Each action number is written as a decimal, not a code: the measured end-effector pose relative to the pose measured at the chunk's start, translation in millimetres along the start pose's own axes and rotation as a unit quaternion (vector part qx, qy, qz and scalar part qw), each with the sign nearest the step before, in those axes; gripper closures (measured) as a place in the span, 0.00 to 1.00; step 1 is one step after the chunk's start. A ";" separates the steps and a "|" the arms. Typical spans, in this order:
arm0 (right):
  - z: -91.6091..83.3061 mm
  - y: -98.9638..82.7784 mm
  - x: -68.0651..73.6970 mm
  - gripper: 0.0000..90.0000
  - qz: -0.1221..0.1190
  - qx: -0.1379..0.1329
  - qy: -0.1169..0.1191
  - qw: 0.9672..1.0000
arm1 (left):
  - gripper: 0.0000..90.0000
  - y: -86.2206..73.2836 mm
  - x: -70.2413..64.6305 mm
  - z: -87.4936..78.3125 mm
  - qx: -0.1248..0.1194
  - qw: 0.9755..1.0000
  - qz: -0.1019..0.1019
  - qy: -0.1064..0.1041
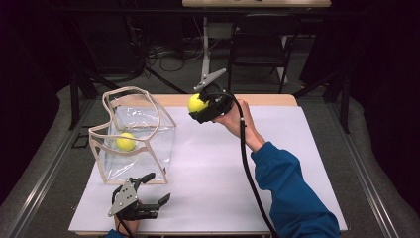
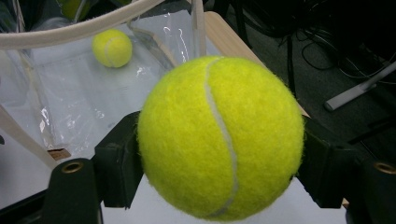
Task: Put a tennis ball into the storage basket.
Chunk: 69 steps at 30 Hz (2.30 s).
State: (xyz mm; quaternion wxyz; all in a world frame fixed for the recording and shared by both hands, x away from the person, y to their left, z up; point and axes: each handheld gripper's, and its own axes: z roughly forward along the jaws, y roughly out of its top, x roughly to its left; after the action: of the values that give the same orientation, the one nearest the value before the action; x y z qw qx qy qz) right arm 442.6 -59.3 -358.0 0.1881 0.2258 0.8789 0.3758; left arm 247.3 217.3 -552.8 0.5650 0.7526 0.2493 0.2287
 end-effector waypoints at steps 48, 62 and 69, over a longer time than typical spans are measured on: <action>3.2 22.4 27.8 0.29 -0.026 -0.047 0.018 0.998 | 0.18 -0.3 0.2 0.7 -0.002 1.000 -0.001 0.000; 4.6 28.4 35.2 0.29 -0.030 -0.059 0.025 0.997 | 0.18 -0.3 1.3 0.3 0.000 1.000 -0.001 -0.004; 5.3 32.0 39.0 0.29 -0.031 -0.065 0.027 0.997 | 0.18 -0.5 1.4 0.3 -0.002 1.000 -0.001 0.000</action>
State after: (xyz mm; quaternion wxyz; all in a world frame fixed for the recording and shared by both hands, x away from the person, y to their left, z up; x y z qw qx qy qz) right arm 421.2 -15.5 -343.9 0.1905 0.1751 0.8638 0.4323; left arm 248.5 218.1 -553.3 0.5666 0.7515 0.2496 0.2281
